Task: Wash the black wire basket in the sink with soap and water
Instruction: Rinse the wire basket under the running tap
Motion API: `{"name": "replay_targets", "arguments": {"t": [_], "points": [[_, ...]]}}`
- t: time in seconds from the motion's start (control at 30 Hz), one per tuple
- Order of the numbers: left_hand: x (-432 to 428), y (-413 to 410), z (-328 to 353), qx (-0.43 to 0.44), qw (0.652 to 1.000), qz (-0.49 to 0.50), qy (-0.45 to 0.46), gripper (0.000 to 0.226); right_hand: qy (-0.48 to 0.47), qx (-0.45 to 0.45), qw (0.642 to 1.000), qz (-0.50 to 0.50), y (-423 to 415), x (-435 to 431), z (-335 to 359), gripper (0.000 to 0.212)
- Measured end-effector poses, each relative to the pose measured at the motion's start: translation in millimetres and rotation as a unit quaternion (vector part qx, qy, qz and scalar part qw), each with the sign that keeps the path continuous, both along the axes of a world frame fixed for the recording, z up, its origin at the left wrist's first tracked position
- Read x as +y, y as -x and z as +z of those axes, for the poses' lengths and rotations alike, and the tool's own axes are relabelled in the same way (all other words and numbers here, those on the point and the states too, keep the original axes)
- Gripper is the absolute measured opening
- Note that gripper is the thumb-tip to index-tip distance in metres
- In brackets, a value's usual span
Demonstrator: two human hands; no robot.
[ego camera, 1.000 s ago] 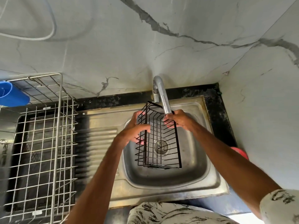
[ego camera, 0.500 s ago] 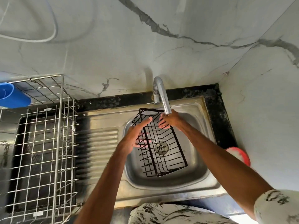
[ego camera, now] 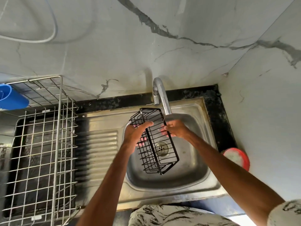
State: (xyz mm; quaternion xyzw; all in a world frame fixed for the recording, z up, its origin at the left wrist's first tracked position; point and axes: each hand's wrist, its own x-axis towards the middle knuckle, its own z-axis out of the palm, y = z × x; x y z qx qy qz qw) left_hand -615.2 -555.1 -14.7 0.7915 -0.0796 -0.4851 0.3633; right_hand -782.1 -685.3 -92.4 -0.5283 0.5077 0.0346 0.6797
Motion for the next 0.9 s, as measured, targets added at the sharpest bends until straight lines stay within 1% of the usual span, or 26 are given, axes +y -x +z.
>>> {"name": "replay_targets", "arguments": {"t": [0.03, 0.1, 0.2, 0.3, 0.37, 0.43, 0.47, 0.53, 0.57, 0.6, 0.67, 0.77, 0.8, 0.83, 0.87, 0.9], "points": [[0, 1, 1, 0.007, 1.0, 0.009, 0.001, 0.078, 0.003, 0.005, 1.0, 0.01, 8, 6, 0, 0.02], [0, 1, 2, 0.012, 1.0, 0.009, 0.001, 0.077, 0.013, 0.012, 0.999, 0.035, 20, 11, 3, 0.009], [1, -1, -6, 0.014, 0.999, -0.028, -0.012, 0.086, 0.01, 0.006, 0.999, 0.037, 17, 1, 14, 0.002], [3, -4, -25, 0.003, 0.997, -0.079, -0.009, 0.107, 0.098, 0.017, 0.995, 0.03, -6, -26, 20, 0.014], [4, -4, -38, 0.008, 0.994, -0.105, -0.004, 0.113, 0.151, 0.045, 0.987, 0.007, -23, -42, 24, 0.026], [4, 2, -18, 0.012, 0.994, -0.111, 0.009, 0.107, 0.138, 0.046, 0.989, -0.014, -32, -51, 17, 0.037], [2, 4, -10, 0.016, 0.994, -0.105, 0.018, 0.101, 0.115, 0.034, 0.992, -0.027, -33, -52, 12, 0.035], [1, 7, 1, 0.02, 0.995, -0.089, 0.046, 0.08, 0.072, 0.001, 0.995, -0.063, -27, -42, 4, 0.028], [0, 8, 4, 0.021, 0.995, -0.08, 0.057, 0.072, 0.066, -0.015, 0.995, -0.08, -22, -34, 0, 0.027], [-1, 9, 3, 0.022, 0.995, -0.073, 0.064, 0.069, 0.065, -0.033, 0.993, -0.092, -16, -24, -4, 0.026], [0, 12, -1, 0.03, 0.995, -0.065, 0.067, 0.076, 0.07, -0.052, 0.992, -0.097, -5, -5, -8, 0.025], [3, 15, -8, 0.033, 0.995, -0.06, 0.076, 0.107, 0.053, -0.031, 0.996, -0.07, 8, 13, -13, 0.023], [3, 16, -7, 0.039, 0.995, -0.059, 0.072, 0.107, 0.05, -0.023, 0.997, -0.06, 9, 13, -14, 0.023], [4, 18, -7, 0.047, 0.994, -0.066, 0.077, 0.087, 0.046, -0.018, 0.997, -0.051, 9, 11, -13, 0.022], [5, 19, -7, 0.044, 0.994, -0.068, 0.073, 0.053, 0.038, -0.02, 0.998, -0.048, 7, 7, -11, 0.021], [5, 19, -9, 0.036, 0.993, -0.085, 0.07, 0.033, 0.029, -0.022, 0.998, -0.046, 3, 1, -7, 0.019]]}}
